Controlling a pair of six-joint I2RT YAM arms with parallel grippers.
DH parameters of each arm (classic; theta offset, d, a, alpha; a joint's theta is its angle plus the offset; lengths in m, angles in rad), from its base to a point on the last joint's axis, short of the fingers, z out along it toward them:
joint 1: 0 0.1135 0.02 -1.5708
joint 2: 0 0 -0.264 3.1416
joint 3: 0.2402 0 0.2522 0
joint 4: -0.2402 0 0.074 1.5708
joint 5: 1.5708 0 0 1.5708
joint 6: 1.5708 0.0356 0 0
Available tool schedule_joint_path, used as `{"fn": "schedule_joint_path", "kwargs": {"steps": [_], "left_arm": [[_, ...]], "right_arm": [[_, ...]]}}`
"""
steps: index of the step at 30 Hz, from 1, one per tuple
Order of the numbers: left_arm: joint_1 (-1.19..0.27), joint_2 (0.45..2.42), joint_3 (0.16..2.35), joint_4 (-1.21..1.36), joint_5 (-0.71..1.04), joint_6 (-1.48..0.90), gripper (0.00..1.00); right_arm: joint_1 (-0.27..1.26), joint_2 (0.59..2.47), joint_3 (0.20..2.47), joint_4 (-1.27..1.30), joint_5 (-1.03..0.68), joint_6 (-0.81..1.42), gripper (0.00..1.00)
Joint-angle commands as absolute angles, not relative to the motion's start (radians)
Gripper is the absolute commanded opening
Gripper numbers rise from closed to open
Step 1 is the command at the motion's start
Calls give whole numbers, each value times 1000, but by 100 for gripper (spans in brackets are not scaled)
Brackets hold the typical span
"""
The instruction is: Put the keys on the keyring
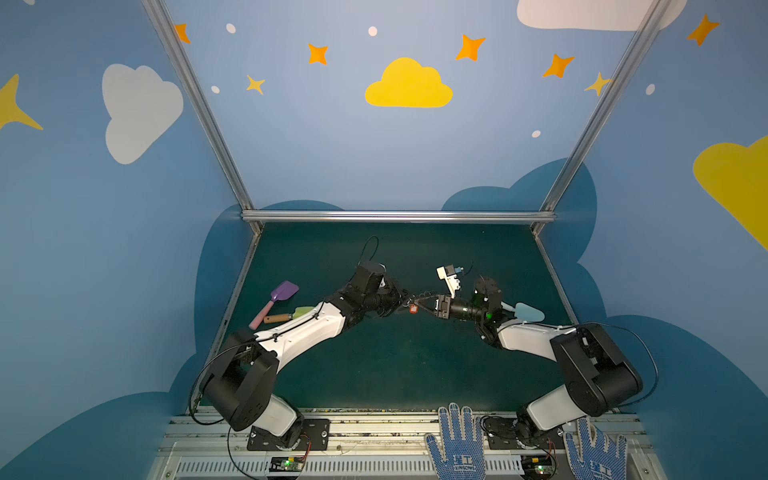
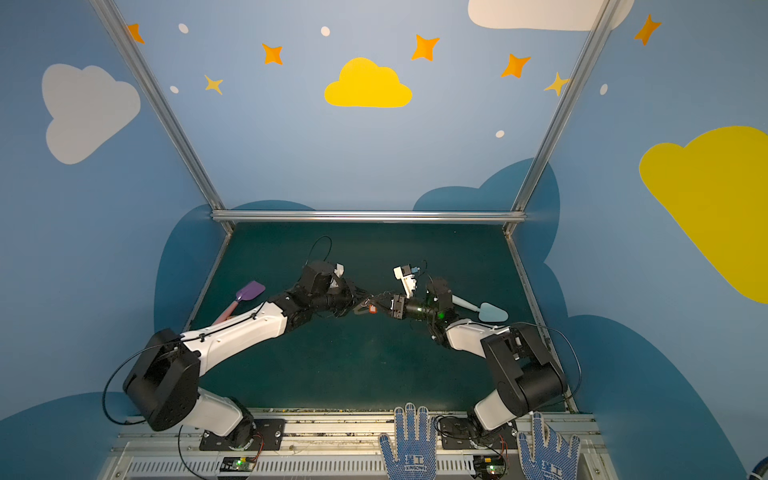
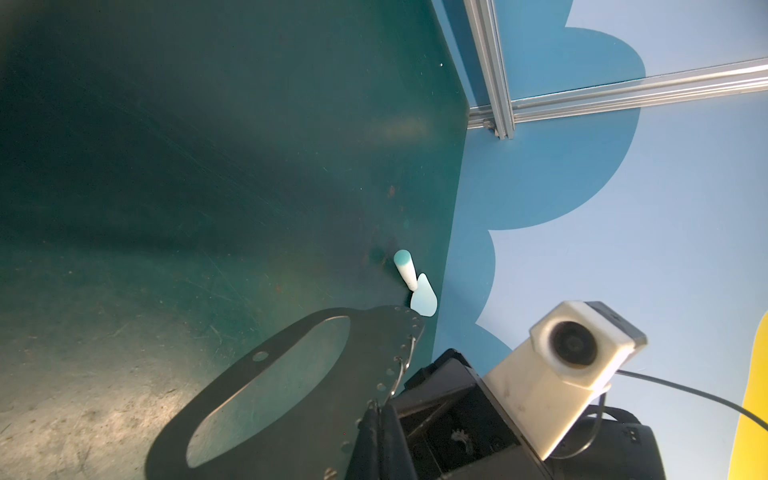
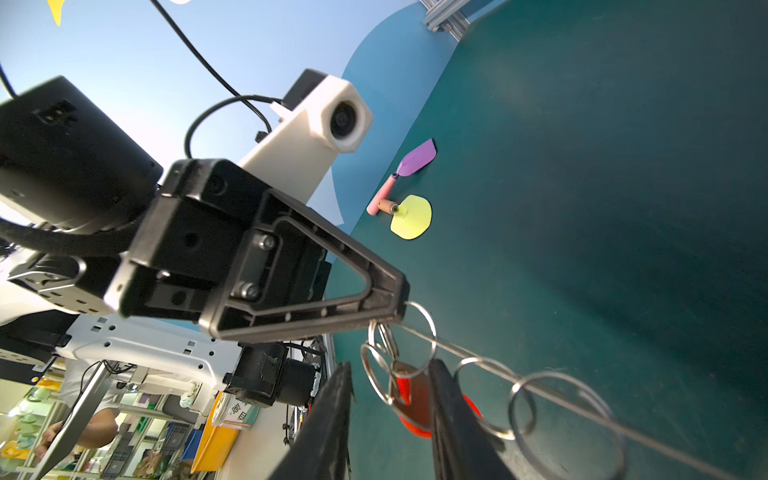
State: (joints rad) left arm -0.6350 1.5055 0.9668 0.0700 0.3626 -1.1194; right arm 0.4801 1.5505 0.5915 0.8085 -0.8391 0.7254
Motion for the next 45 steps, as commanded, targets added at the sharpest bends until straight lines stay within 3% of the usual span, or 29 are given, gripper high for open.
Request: {"fn": "schedule_joint_path", "kwargs": {"steps": [1, 7, 25, 45], "left_arm": [[-633, 1494, 991, 100, 374, -1123, 4], [-633, 1496, 992, 103, 379, -1124, 4], [-631, 1488, 987, 108, 364, -1141, 4], [-632, 1470, 966, 86, 342, -1154, 4]], "right_arm": [[489, 1564, 619, 843, -857, 724, 33], [496, 1572, 632, 831, -857, 716, 33], [490, 1576, 588, 950, -806, 794, 0], [479, 1572, 443, 1307, -628, 914, 0]]}}
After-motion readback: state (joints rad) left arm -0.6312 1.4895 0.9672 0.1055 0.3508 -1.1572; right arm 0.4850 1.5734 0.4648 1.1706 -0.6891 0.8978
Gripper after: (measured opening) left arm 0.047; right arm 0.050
